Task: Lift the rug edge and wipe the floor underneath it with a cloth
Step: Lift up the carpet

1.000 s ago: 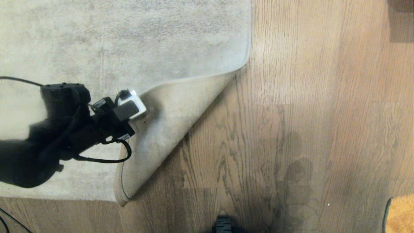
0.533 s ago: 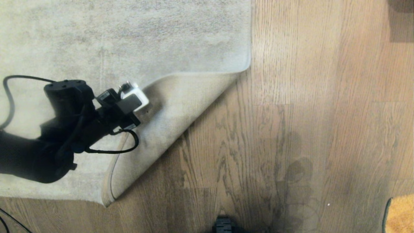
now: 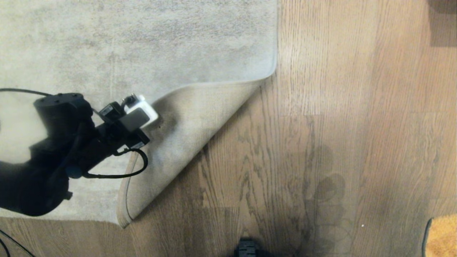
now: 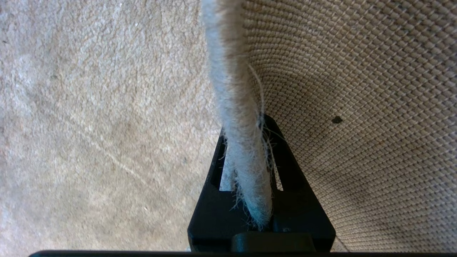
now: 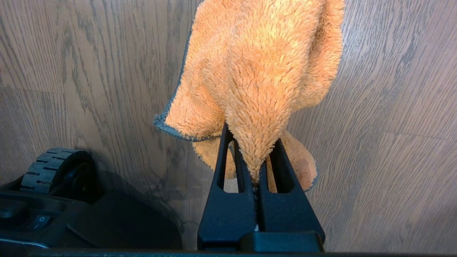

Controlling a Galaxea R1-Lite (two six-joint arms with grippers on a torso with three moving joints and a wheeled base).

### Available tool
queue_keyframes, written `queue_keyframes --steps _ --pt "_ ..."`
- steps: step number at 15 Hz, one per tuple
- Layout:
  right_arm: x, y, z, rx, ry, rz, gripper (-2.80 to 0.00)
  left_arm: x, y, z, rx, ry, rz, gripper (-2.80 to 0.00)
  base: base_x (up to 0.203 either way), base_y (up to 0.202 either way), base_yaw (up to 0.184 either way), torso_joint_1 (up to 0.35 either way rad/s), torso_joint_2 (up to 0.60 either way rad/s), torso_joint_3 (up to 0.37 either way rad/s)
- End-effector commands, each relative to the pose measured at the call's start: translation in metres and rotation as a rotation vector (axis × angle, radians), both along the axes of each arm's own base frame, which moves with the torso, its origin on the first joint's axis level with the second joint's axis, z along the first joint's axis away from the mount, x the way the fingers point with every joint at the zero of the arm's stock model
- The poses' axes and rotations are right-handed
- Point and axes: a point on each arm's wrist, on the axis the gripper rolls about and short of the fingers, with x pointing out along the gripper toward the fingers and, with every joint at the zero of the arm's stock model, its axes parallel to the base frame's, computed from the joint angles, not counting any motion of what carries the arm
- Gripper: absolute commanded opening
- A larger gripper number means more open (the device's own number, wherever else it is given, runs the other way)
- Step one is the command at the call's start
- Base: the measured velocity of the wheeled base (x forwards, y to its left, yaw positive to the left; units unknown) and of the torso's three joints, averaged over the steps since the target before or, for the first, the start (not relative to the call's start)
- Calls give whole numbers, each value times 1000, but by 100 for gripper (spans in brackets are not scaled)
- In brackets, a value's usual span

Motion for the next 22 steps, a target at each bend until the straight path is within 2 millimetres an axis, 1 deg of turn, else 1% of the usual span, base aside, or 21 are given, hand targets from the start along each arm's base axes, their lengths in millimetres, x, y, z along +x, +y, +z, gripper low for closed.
queue_keyframes --steps 1,2,9,14,16,19,20,21,22 --pt "0 0 0 -1 2 1 -280 -6 2 7 -19 -22 33 -280 0 0 0 0 0 0" --pt "0 0 0 -1 2 1 -280 -8 3 6 -29 -16 55 -280 0 0 0 0 0 0" --pt "0 0 0 -1 2 1 -280 -14 2 -3 -22 20 66 -280 0 0 0 0 0 0" --pt "0 0 0 -7 3 1 -280 -14 4 -4 -19 20 115 -280 0 0 0 0 0 0" --pt "0 0 0 -37 -1 3 -280 -14 4 -4 -19 20 123 -280 0 0 0 0 0 0" --pt "0 0 2 -40 -11 6 -280 -17 5 1 -22 4 132 -280 0 0 0 0 0 0" --pt "-2 0 6 -39 -20 11 -280 -18 5 2 -23 -1 138 -280 0 0 0 0 0 0" --pt "-4 1 14 -38 -36 34 -280 -20 6 5 -25 -9 143 -280 0 0 0 0 0 0" --pt "-4 1 23 -37 -26 59 -280 -24 6 2 -23 0 144 -280 0 0 0 0 0 0"
